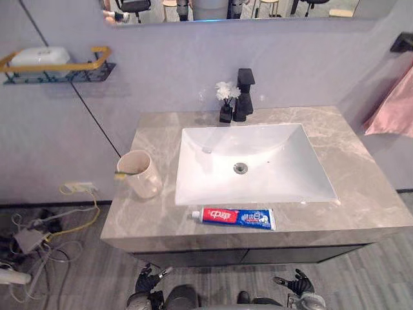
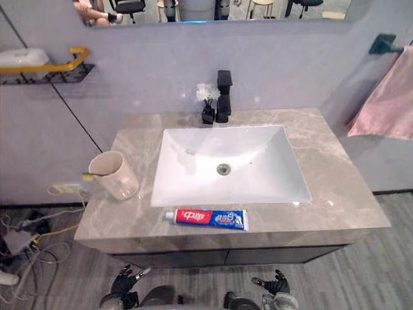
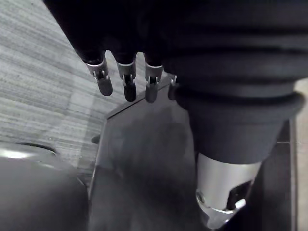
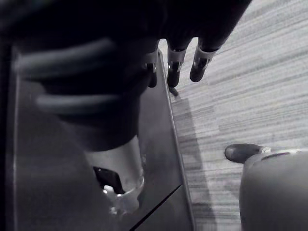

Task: Organize washtable

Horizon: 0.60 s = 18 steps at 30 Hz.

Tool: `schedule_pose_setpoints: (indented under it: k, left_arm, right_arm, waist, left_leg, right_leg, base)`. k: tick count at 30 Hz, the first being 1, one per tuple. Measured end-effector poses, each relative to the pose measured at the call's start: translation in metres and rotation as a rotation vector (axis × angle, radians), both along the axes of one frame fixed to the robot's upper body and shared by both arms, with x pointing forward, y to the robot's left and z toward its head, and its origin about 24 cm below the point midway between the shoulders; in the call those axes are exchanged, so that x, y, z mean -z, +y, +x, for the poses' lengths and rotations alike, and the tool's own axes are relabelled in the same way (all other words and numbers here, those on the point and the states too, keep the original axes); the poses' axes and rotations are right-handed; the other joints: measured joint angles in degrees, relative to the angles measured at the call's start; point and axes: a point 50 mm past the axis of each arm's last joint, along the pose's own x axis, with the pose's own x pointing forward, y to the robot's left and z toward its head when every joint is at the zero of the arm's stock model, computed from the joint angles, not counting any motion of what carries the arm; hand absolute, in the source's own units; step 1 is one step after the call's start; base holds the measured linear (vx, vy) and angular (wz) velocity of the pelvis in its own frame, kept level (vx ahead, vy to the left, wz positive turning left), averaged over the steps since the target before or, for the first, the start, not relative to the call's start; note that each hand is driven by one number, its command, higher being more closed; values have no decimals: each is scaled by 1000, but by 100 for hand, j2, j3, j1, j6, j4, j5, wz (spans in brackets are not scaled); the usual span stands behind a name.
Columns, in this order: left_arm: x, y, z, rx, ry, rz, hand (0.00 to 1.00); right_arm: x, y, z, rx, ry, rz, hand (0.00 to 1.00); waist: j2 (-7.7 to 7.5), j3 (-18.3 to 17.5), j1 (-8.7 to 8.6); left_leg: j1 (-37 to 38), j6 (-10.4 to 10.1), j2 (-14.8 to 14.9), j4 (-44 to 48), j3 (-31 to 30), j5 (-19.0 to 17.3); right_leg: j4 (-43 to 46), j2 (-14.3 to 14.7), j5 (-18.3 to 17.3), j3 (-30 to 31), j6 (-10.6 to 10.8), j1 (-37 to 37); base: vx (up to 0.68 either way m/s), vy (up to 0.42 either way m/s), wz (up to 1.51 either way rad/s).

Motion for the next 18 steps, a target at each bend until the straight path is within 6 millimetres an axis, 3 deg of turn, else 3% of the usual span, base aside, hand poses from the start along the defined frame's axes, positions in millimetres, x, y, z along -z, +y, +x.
schedule_pose_setpoints:
  k: [1, 2, 3, 6, 9, 13, 18]
  left_arm:
    - [1, 1, -5, -10, 23, 1, 0]
    - [1, 9, -9, -13, 42, 25, 0]
    - [0, 12, -6, -11, 39, 35, 0]
    - [-1, 15, -5, -4, 42, 40, 0]
    - [0, 14, -10, -7, 54, 35, 0]
    - [2, 4, -15, -12, 56, 12, 0]
    - [0, 3, -14, -14, 36, 15, 0]
  right_arm:
    - [0, 4, 0, 4, -4, 7, 0]
    - [2, 10, -4, 11, 0, 24, 0]
    - [3, 13, -7, 41, 13, 29, 0]
    - [5, 8, -15, 121, 42, 45, 0]
    - [5, 7, -16, 108, 45, 42, 0]
    - [4, 0, -24, 110, 42, 19, 0]
    - [4, -1, -25, 116, 35, 13, 0]
  waist:
    - [-40, -26, 0]
    - [-256, -86, -6]
    - [-358, -85, -6]
    - [-448, -56, 15]
    - [-410, -44, 36]
    - [-237, -303, 33]
    - [-228, -320, 14]
  left_leg:
    - [21, 80, -27, 42, 1, 80]
    - [29, 184, -166, -15, 28, 88]
    - [1, 254, -249, -106, -1, 177]
    - [134, 326, -379, -335, -56, 288]
    - [344, 306, -381, -334, -32, 296]
    - [430, 242, -379, -543, -111, 336]
    - [300, 189, -424, -672, -351, 370]
  right_leg:
    - [64, -43, -86, 31, 68, 22]
    - [222, -201, -214, -19, 120, -38]
    - [312, -278, -259, -112, 144, -89]
    - [419, -399, -296, -297, 210, -49]
    - [432, -417, -370, -284, 175, 130]
    - [500, -439, -502, -442, 184, 134]
    - [475, -438, -501, -767, 187, 110]
  base:
    - [360, 198, -4]
    - [345, 152, 26]
    - [331, 133, 41]
    - [147, 61, 35]
    - [-53, -14, -12]
    - [-165, -36, 6]
    - [-81, -25, 38]
